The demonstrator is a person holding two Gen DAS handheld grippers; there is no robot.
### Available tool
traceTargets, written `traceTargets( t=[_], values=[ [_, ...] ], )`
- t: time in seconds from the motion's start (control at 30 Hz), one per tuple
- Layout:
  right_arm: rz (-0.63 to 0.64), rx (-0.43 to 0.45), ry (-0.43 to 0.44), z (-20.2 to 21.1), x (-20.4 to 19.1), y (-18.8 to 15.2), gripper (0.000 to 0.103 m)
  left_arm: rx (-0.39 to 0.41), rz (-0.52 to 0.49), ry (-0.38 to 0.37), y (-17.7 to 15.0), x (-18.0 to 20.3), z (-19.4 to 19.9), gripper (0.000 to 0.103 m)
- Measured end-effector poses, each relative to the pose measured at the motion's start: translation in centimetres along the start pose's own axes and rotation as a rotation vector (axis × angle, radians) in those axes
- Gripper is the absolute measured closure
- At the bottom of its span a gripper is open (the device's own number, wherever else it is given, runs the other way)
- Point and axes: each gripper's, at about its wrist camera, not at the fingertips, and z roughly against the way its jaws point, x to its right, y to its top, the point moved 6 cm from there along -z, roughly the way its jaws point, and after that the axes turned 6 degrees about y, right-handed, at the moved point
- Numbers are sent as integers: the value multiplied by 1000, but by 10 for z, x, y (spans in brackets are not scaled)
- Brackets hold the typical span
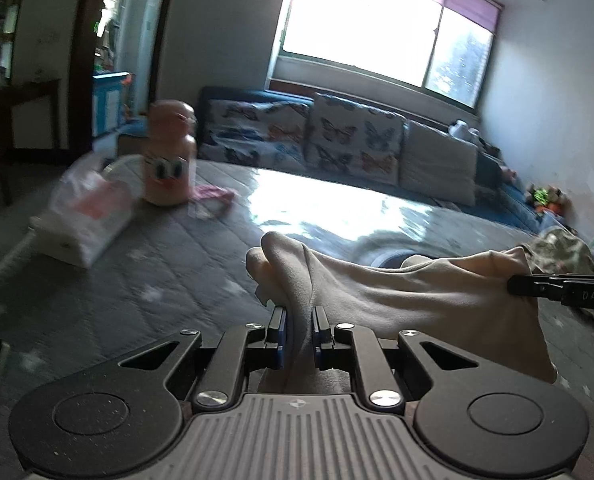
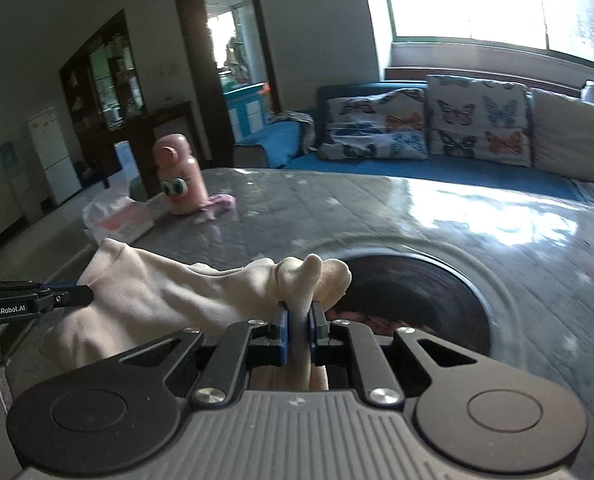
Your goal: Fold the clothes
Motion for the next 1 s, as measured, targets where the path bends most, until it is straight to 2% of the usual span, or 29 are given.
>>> traceTargets(
  t=[0.37, 0.67, 0.77, 0.87, 1.0],
  values=[
    [65, -29, 86, -70, -39, 36, 94, 16, 51, 129, 23, -61, -13, 89],
    [63, -58, 127, -117, -46, 51, 94, -7, 81, 188, 29, -90, -34, 89],
    [54, -72, 119, -136, -43, 50, 94, -34, 82, 193, 25, -97, -46, 88],
    [65, -117, 77, -160, -37, 41, 93, -79, 81, 222, 15, -103, -58, 84],
    [81, -109, 42, -166, -30, 38, 91, -80, 86, 258, 12, -115, -57, 83]
  ],
)
